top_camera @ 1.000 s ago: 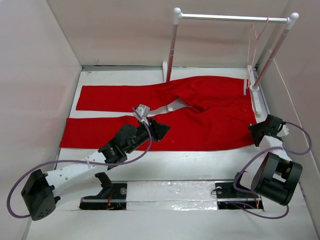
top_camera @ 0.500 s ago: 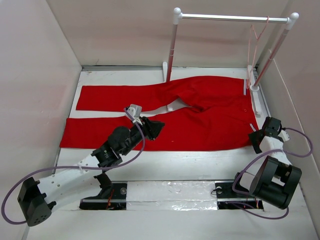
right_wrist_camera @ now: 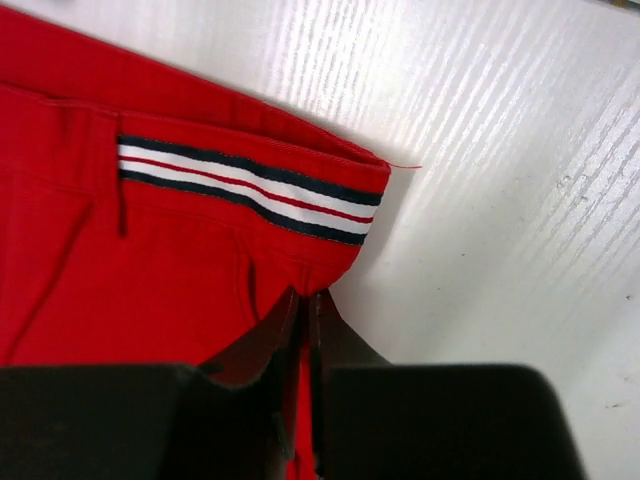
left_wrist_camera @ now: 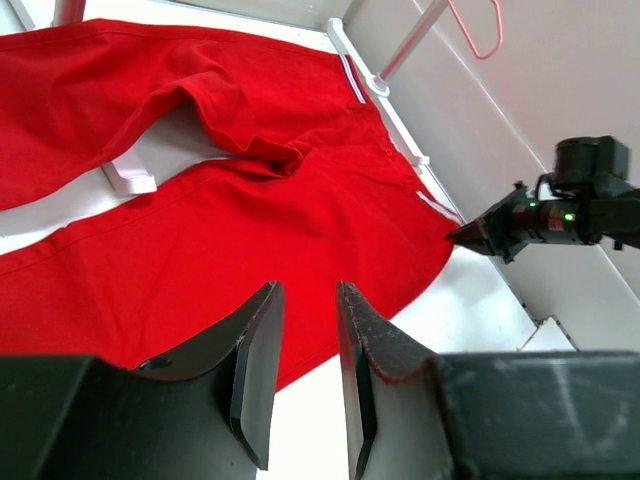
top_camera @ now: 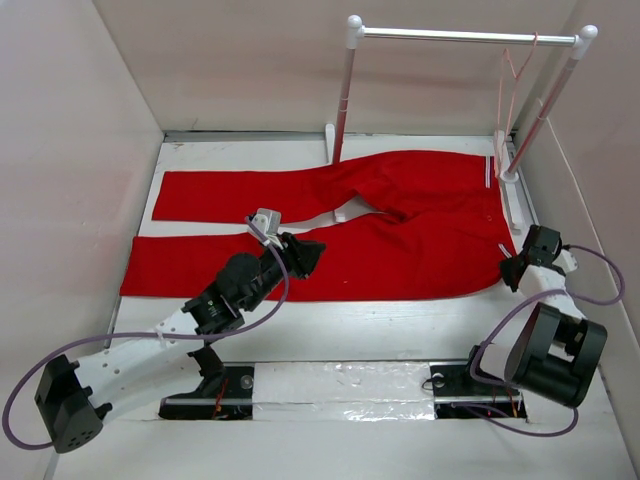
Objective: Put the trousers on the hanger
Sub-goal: Fold the trousers at the center of the board.
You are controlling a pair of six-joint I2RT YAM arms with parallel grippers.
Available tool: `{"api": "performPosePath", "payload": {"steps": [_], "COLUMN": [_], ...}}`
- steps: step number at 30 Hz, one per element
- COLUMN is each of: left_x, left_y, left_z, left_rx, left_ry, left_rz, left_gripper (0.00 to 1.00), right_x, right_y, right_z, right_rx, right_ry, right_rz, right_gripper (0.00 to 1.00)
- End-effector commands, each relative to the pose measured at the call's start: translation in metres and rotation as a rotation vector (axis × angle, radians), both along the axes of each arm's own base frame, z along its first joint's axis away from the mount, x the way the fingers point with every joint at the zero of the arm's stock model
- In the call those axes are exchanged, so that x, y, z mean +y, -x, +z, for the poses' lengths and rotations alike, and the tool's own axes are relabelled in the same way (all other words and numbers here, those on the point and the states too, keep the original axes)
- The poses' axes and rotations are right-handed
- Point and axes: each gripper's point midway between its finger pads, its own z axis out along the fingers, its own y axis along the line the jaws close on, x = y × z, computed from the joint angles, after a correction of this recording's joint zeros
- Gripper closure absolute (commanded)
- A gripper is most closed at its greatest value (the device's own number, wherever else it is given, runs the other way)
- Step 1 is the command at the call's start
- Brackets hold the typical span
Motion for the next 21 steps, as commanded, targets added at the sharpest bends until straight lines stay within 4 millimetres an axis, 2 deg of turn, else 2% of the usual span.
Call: {"api": "performPosePath", "payload": {"steps": [1, 3, 5, 7, 8, 11, 16, 19, 21], "left_x": [0.003, 0.002, 0.002, 0.004, 0.004, 0.006, 0.018, 0.029, 0.049], "left_y": [-0.005, -0.005, -0.006, -0.008, -0.009, -0.015, -0.03, -0.041, -0.052], "left_z": [-0.002, -0.003, -0.004, -0.007, -0.007, -0.011, -0.025, -0.044, -0.063], "left_rx": [-0.015, -0.013, -0.011, -0.004, -0.002, 0.01, 0.045, 0.096, 0.149], "left_ry": [-0.004, -0.004, -0.007, -0.018, -0.018, -0.031, -0.064, -0.1, -0.145], "left_rz": [0.024, 0.023, 0.029, 0.044, 0.049, 0.073, 0.149, 0.218, 0.307], "left_gripper": [0.75, 0.75, 0.75, 0.75, 0.75, 0.75, 0.75, 0.75, 0.74], "right_x": [-0.015, -0.017, -0.024, -0.025, -0.028, -0.031, -0.031, -0.025, -0.018], "right_y": [-0.018, -0.013, -0.009, -0.001, 0.004, 0.023, 0.061, 0.07, 0.063], "right_z": [0.041, 0.057, 0.088, 0.105, 0.123, 0.138, 0.179, 0.189, 0.185], "right_rx": [-0.157, -0.162, -0.222, -0.228, -0.263, -0.244, -0.272, -0.307, -0.334], "right_ry": [0.109, 0.158, 0.235, 0.285, 0.329, 0.39, 0.53, 0.569, 0.544], "right_rz": [-0.032, -0.03, -0.048, -0.039, -0.056, -0.07, -0.083, -0.052, -0.003], "right_gripper": [0.96, 1.0, 1.0, 1.0, 1.0, 1.0, 1.0, 1.0, 1.0]}}
